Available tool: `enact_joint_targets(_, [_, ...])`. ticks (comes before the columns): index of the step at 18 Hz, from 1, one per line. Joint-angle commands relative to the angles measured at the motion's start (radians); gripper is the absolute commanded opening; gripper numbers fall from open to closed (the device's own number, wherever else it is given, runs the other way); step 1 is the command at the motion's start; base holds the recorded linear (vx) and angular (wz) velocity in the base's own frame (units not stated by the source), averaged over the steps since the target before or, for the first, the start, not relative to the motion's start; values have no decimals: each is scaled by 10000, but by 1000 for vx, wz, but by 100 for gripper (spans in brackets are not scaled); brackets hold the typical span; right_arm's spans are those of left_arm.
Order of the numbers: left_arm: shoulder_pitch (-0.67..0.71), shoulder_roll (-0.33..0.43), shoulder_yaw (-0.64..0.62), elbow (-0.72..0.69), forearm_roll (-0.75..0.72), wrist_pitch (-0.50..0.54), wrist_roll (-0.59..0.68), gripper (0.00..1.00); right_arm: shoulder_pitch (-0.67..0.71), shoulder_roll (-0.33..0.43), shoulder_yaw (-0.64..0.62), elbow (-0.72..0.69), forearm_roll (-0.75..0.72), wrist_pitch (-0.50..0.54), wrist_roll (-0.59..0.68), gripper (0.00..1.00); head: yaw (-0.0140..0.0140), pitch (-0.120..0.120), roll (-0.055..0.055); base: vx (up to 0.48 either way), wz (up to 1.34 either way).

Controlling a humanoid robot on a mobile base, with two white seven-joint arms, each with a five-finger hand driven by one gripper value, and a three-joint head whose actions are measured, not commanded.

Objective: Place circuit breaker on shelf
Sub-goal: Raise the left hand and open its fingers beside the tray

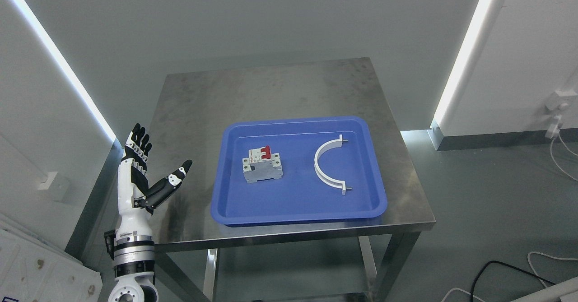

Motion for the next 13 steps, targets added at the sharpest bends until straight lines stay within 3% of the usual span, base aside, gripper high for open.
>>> enact_joint_targets(1, [86,175,-205,-26,107,-3,6,100,153,-175,0,1,-7,-189,-2,100,0,0,0,0,0])
enact_joint_targets(8, [-434,175,-158,-26,107,12,-177,100,153,-175,0,1,8,-189,-2,100,0,0,0,0,0])
enact_joint_targets(13, [-1597,1806,-37,891,-198,428,-3102,100,153,-175,0,1,-7,-189,-2,100,0,0,0,0,0])
